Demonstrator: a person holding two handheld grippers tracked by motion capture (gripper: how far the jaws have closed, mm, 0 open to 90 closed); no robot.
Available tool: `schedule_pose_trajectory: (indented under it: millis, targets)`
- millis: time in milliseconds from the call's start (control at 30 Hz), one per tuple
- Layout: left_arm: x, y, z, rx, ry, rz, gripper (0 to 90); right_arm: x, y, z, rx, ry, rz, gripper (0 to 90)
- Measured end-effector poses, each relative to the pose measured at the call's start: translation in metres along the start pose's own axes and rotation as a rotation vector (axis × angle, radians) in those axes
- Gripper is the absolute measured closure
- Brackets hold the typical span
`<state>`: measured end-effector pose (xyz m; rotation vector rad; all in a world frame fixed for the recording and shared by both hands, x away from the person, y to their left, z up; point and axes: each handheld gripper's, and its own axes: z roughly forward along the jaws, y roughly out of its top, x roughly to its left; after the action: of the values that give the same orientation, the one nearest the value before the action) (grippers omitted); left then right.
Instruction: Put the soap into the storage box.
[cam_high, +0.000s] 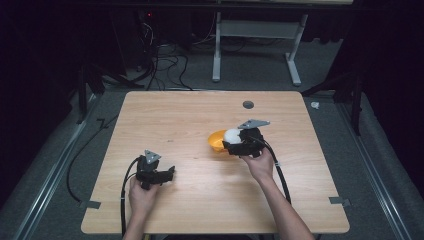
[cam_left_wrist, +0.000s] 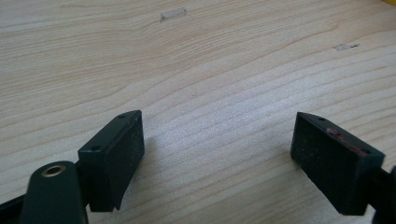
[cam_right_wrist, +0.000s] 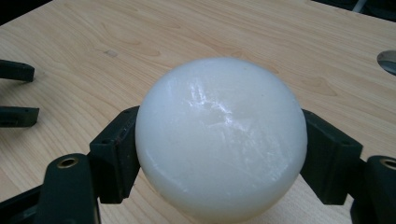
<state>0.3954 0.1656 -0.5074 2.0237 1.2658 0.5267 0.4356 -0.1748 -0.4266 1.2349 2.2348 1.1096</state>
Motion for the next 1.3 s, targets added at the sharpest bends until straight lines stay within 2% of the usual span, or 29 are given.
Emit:
schedule_pose_trajectory:
  millis: [100,233,433,933,1300]
  targets:
    - [0.000,0.000,0.000,0.000,0.000,0.000,17.9,-0.001,0.003,0.005,0.001,0.006,0.003,25.0]
    - [0.000,0.000,0.000,0.000,0.000,0.000,17.9,0.000,0.005,0.012,0.029,-0.001,-0.007,25.0]
    - [0.000,0.000,0.000,0.000,0.000,0.000,17.9,0.002,0.011,0.021,0.025,-0.005,-0.010,25.0]
    - [0.000,0.000,0.000,0.000,0.000,0.000,17.9,-0.005,0.007,0.040,0.062,-0.025,0.010,24.9]
    - [0.000,0.000,0.000,0.000,0.000,0.000,17.9,-0.003,0.008,0.051,0.101,-0.043,-0.011,24.9]
